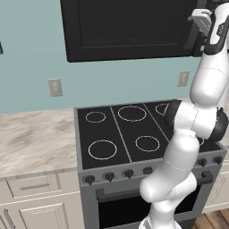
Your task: Retrieve the reheated potato from the microwave, then place the potato, cheese, and condiment on the cutting board.
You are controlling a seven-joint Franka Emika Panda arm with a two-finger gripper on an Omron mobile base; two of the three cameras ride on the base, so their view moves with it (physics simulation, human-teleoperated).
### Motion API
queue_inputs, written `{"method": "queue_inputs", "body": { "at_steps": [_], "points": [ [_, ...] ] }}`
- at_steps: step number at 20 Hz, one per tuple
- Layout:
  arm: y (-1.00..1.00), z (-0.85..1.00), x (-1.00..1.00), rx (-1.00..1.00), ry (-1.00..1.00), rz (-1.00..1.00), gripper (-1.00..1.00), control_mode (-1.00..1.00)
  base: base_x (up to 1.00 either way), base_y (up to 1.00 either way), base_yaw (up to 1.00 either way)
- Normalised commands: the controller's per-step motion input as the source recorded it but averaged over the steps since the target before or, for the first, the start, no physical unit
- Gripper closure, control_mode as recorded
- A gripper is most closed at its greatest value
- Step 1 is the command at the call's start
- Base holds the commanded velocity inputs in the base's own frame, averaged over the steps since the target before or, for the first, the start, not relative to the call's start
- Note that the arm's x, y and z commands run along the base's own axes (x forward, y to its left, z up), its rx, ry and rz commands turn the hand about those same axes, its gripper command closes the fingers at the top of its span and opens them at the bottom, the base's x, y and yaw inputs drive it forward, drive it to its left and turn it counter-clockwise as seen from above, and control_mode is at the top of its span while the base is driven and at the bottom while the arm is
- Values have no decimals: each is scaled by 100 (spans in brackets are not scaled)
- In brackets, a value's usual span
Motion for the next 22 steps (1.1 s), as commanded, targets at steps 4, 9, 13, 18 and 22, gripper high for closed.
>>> {"method": "queue_inputs", "body": {
  "at_steps": [4,9,13,18,22],
  "points": [
    [7,0,31,0,0,0,100,-100,0,0,0],
    [24,0,10,0,0,0,100,-100,0,0,0],
    [42,0,-6,0,-7,0,100,-100,0,0,0],
    [53,0,-5,5,-12,0,100,-100,0,0,0],
    [44,1,-36,8,-7,0,100,-100,0,0,0]
  ]
}}
